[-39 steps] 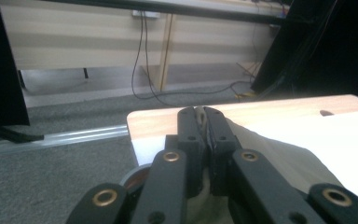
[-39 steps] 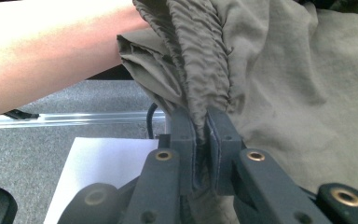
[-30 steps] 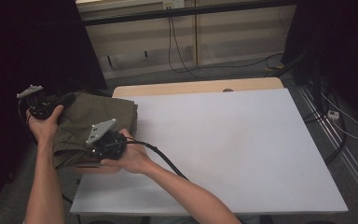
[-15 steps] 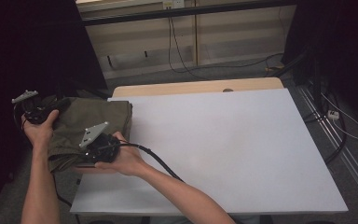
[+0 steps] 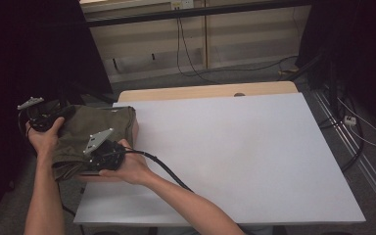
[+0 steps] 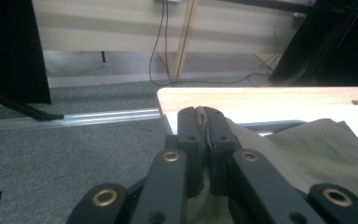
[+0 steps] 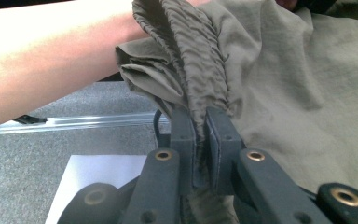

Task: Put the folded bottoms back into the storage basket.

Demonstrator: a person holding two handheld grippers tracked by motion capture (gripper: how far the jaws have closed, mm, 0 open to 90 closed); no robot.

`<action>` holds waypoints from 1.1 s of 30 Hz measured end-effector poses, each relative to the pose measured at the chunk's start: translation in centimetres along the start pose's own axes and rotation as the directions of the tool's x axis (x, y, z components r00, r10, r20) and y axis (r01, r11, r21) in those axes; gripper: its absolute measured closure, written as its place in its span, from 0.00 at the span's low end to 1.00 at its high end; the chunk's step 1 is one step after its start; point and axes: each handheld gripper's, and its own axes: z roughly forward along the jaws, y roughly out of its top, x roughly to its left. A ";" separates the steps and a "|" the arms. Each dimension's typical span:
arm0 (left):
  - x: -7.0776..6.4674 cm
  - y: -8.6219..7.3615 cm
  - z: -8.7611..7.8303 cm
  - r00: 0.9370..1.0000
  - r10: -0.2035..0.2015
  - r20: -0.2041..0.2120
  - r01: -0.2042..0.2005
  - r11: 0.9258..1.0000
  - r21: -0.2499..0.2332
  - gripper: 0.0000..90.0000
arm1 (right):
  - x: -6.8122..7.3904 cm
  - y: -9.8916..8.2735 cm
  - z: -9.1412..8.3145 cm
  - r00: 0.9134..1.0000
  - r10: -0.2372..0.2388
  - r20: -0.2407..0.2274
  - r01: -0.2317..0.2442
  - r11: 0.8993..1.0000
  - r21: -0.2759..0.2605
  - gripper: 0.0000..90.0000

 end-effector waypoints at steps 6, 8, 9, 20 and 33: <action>0.1 0.5 -0.1 1.000 -0.003 -0.004 0.003 1.000 0.015 0.97 | -0.1 0.0 0.4 1.000 -0.003 0.005 0.003 1.000 0.017 0.92; 0.1 0.5 0.1 1.000 0.014 -0.014 -0.014 1.000 0.013 0.97 | -0.3 -0.1 0.6 1.000 0.007 0.014 -0.007 1.000 0.018 0.92; 0.0 0.5 0.3 1.000 0.014 -0.017 -0.014 1.000 0.016 0.97 | -0.4 -0.3 0.8 1.000 0.013 0.010 -0.013 1.000 0.026 0.92; 0.2 0.1 1.6 1.000 0.006 -0.007 -0.006 1.000 0.024 0.97 | -1.3 -0.7 1.4 0.999 0.037 0.018 -0.038 0.999 0.038 0.92; 0.4 0.4 2.2 1.000 0.004 0.003 -0.004 0.999 0.032 0.97 | -2.1 -0.9 2.4 0.999 0.044 0.010 -0.044 0.997 0.065 0.92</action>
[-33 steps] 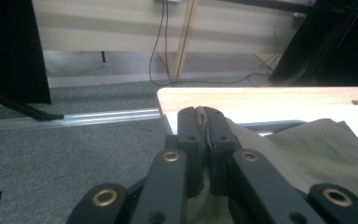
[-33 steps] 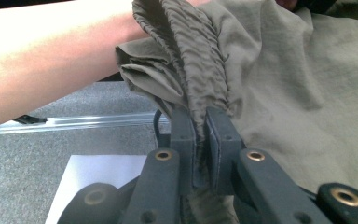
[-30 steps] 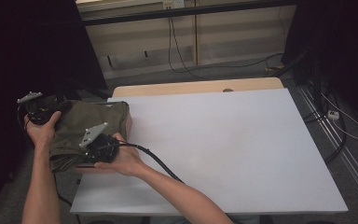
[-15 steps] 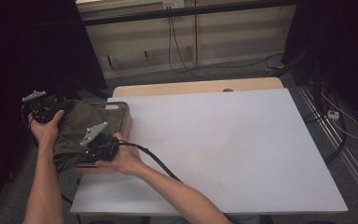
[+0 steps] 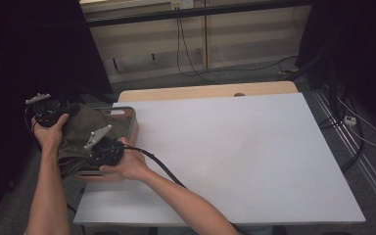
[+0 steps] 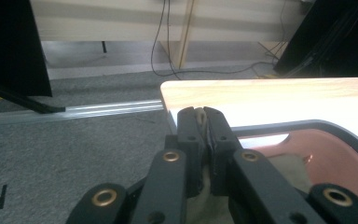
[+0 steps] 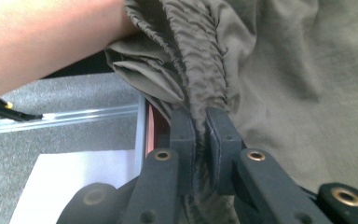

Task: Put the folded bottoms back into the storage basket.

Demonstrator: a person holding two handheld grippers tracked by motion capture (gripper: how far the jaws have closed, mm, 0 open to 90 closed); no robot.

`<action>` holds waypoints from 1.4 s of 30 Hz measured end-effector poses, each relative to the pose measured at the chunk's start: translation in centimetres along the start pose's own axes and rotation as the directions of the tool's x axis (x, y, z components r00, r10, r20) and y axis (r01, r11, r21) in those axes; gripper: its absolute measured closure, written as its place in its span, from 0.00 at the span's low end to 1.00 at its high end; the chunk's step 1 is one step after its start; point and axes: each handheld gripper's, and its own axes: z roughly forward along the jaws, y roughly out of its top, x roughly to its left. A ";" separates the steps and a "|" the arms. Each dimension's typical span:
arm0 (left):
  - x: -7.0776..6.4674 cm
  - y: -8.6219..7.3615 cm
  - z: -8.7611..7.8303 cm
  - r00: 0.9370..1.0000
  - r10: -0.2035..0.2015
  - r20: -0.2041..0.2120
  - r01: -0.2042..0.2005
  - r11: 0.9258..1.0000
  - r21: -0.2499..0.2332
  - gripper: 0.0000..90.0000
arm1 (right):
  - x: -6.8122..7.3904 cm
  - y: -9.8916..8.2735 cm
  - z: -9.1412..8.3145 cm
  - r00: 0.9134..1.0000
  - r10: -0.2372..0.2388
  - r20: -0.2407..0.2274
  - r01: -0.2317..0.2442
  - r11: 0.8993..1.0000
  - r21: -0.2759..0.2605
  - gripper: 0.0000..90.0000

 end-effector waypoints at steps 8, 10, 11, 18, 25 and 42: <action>-0.5 -0.1 0.4 1.000 0.011 0.011 -0.011 1.000 0.004 0.97 | 0.0 -0.4 0.6 1.000 0.012 -0.005 -0.012 0.999 0.033 0.92; -0.6 -0.2 0.5 1.000 0.019 0.014 -0.019 1.000 0.016 0.97 | 0.0 -0.4 0.5 1.000 0.008 -0.006 -0.008 0.999 0.036 0.92; -0.7 -0.3 0.6 1.000 0.017 0.012 -0.017 1.000 0.017 0.97 | 0.1 -0.4 0.4 1.000 0.010 0.001 -0.010 0.999 0.041 0.92; -1.0 -0.6 1.1 0.999 0.045 -0.029 -0.043 0.996 0.073 0.96 | 0.1 -0.4 0.2 1.000 0.028 -0.006 -0.028 0.999 0.040 0.92; -1.2 -0.6 1.8 0.996 0.064 -0.067 -0.054 0.989 0.134 0.96 | -0.1 -0.5 -0.1 0.999 0.037 -0.020 -0.037 0.999 0.033 0.86; -2.2 -0.7 3.7 0.988 0.141 -0.056 -0.128 0.973 0.191 0.96 | -0.9 -1.2 -2.0 0.998 0.067 -0.005 -0.067 0.998 -0.015 0.75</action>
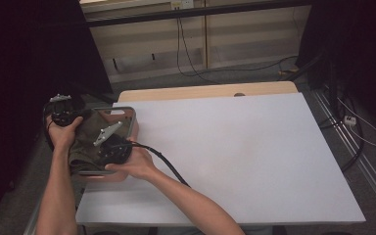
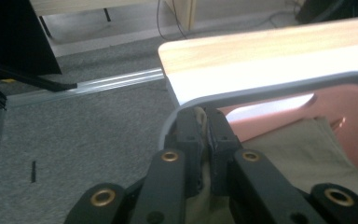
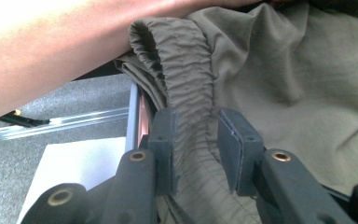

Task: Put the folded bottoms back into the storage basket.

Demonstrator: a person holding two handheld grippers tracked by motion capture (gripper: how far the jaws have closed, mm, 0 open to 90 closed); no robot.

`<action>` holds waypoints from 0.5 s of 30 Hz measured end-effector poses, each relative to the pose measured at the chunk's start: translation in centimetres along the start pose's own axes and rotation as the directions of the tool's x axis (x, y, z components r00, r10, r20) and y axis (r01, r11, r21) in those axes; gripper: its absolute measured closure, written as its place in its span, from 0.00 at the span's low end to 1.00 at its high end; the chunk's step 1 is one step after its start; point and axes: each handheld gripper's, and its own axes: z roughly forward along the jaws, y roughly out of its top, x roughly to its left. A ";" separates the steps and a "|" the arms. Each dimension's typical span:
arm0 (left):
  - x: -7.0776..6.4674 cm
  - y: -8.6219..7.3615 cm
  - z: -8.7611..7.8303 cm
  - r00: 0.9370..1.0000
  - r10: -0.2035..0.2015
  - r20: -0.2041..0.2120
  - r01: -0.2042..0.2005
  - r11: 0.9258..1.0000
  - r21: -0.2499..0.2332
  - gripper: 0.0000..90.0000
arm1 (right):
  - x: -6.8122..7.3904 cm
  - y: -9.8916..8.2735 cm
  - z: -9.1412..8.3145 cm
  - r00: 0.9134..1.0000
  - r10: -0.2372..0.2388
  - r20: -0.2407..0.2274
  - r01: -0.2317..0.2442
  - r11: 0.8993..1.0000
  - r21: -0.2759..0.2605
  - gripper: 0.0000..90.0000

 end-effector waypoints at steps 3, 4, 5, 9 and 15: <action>-0.1 0.2 0.1 1.000 0.010 0.003 -0.010 1.000 0.010 0.95 | -0.1 0.0 -0.3 1.000 0.002 0.001 -0.002 1.000 -0.007 0.75; 0.1 0.2 0.1 1.000 0.004 0.009 -0.004 1.000 0.008 0.94 | 0.0 0.0 -0.4 1.000 0.000 0.001 0.000 1.000 -0.010 0.75; 0.2 0.2 0.0 1.000 -0.010 0.015 0.010 1.000 0.008 0.89 | 0.0 0.0 -0.4 1.000 -0.001 0.003 0.002 1.000 -0.010 0.75; 0.8 -0.1 -1.2 0.997 -0.052 0.056 0.055 0.997 -0.046 0.78 | 0.0 -0.1 -0.7 1.000 -0.003 0.003 0.003 1.000 -0.016 0.73; 2.0 -1.2 -3.7 0.993 -0.105 0.045 0.109 0.990 -0.086 0.63 | 0.0 -0.8 -1.2 1.000 0.007 0.001 -0.007 0.999 -0.039 0.65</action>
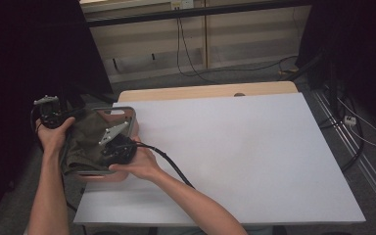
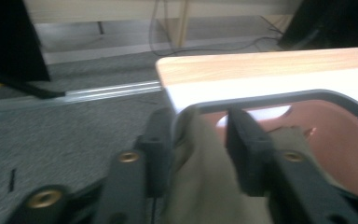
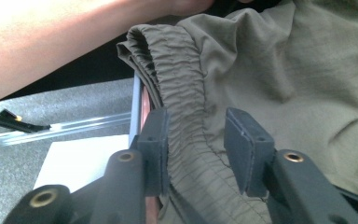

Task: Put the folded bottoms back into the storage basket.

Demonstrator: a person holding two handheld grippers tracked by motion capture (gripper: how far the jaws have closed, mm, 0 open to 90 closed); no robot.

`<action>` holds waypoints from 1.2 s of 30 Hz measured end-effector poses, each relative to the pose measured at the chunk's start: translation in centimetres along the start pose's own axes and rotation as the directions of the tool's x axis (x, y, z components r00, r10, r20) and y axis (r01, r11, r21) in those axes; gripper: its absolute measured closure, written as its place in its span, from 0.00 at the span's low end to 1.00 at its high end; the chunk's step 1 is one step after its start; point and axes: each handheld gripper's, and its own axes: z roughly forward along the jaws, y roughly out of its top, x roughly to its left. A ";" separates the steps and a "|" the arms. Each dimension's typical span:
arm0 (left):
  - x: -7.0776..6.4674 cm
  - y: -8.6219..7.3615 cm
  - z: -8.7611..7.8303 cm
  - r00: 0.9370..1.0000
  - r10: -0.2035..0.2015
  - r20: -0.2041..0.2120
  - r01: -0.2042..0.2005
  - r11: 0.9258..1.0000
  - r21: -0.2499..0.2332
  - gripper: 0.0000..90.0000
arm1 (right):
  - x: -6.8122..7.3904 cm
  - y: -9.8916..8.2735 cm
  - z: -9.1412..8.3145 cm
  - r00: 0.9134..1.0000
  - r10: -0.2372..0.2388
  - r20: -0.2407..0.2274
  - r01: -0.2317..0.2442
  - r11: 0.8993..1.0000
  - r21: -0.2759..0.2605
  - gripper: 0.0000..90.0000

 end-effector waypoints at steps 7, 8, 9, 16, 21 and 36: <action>0.1 -1.5 -2.2 0.999 -0.027 0.017 0.027 1.000 -0.013 0.64 | -0.2 -0.6 -0.8 1.000 0.023 0.001 -0.023 0.999 -0.027 0.45; 0.0 -1.7 -2.5 0.999 -0.026 0.019 0.027 0.999 -0.021 0.73 | -0.2 -0.7 -0.9 1.000 0.019 0.016 -0.019 1.000 -0.023 0.43; -0.1 -2.0 -2.8 1.000 -0.017 0.017 0.018 1.000 -0.025 0.82 | -0.2 -0.8 -1.0 1.000 0.019 0.022 -0.019 1.000 -0.023 0.42; 0.1 -3.5 -2.8 0.999 -0.046 0.027 0.047 0.999 -0.010 0.85 | -0.2 -1.3 -2.1 0.999 0.023 0.044 -0.022 0.999 -0.040 0.37; -0.6 -3.9 -2.4 0.996 -0.041 0.076 0.041 0.999 0.000 0.97 | 0.0 -1.2 -2.6 0.999 0.018 0.049 -0.016 0.999 -0.046 0.36; -2.2 -3.0 -0.2 0.997 0.054 0.056 -0.061 0.991 0.117 0.98 | 0.2 -1.5 -2.9 0.998 0.019 0.052 -0.017 0.999 -0.049 0.36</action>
